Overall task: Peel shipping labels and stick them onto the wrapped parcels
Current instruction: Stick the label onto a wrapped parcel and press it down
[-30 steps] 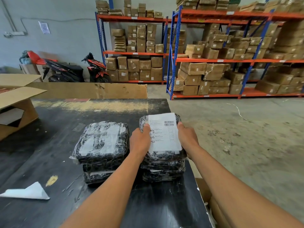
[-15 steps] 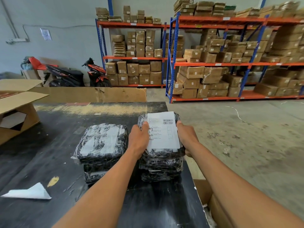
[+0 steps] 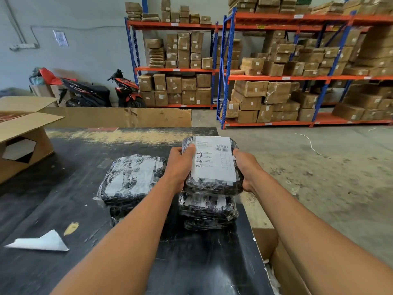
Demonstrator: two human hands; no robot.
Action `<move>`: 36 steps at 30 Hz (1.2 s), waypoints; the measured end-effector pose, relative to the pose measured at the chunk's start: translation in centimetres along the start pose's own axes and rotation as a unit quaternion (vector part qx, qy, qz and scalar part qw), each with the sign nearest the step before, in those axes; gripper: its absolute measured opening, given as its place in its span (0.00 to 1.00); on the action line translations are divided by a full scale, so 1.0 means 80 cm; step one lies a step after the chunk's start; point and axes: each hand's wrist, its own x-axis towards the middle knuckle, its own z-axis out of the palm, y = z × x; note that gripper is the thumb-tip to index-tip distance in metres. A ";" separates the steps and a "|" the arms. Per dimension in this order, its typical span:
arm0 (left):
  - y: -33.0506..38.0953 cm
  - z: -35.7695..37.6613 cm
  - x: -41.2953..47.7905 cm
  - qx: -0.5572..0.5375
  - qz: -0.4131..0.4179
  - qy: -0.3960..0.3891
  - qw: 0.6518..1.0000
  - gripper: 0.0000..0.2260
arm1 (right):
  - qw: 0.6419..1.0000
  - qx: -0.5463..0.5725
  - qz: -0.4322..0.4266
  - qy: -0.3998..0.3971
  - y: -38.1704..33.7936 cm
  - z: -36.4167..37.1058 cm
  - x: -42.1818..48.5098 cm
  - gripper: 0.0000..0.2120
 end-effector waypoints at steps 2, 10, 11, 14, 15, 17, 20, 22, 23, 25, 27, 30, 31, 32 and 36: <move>0.002 0.002 -0.003 -0.002 -0.004 0.004 1.000 0.13 | 1.000 -0.015 -0.007 0.006 0.000 -0.001 -0.001 0.16; 0.012 -0.003 -0.039 0.012 -0.022 0.024 0.999 0.14 | 0.995 -0.071 -0.064 -0.018 0.010 -0.010 -0.033 0.19; 0.014 -0.006 -0.048 0.013 -0.031 0.028 0.999 0.15 | 0.994 -0.079 -0.074 -0.014 0.014 -0.010 -0.037 0.20; 0.009 -0.013 -0.072 0.016 -0.047 0.011 0.999 0.14 | 0.991 -0.091 -0.095 0.017 0.029 -0.009 -0.058 0.17; 0.007 -0.016 -0.082 0.014 -0.050 -0.005 0.999 0.14 | 0.991 -0.086 -0.098 0.027 0.034 -0.009 -0.066 0.16; -0.001 -0.022 -0.105 0.021 -0.049 -0.019 0.998 0.12 | 0.992 -0.082 -0.094 0.034 0.047 -0.009 -0.082 0.16; -0.025 -0.029 -0.135 0.013 -0.052 -0.009 0.999 0.33 | 0.990 -0.099 -0.092 0.029 0.074 -0.008 -0.113 0.16; -0.031 -0.031 -0.165 0.037 -0.051 0.012 0.998 0.25 | 0.989 -0.109 -0.091 0.033 0.094 -0.009 -0.134 0.17; -0.030 -0.031 -0.183 0.044 -0.040 0.019 0.998 0.17 | 0.989 -0.112 -0.090 0.036 0.103 -0.010 -0.143 0.17; -0.034 -0.031 -0.215 0.050 -0.027 0.041 0.998 0.15 | 0.988 -0.118 -0.090 0.046 0.118 -0.014 -0.167 0.16; -0.044 -0.034 -0.242 0.065 -0.017 0.054 0.996 0.19 | 0.987 -0.123 -0.090 0.057 0.132 -0.018 -0.193 0.15; -0.064 -0.037 -0.278 0.096 -0.040 0.062 0.993 0.23 | 0.984 -0.134 -0.082 0.081 0.160 -0.021 -0.231 0.17; -0.071 -0.038 -0.291 0.098 -0.043 0.059 0.992 0.21 | 0.984 -0.135 -0.078 0.088 0.172 -0.023 -0.243 0.17; -0.079 -0.038 -0.305 0.099 -0.050 0.056 0.992 0.19 | 0.984 -0.135 -0.068 0.094 0.182 -0.025 -0.256 0.18; -0.103 -0.043 -0.348 0.120 -0.075 0.063 0.988 0.15 | 0.983 -0.142 -0.047 0.104 0.215 -0.029 -0.292 0.23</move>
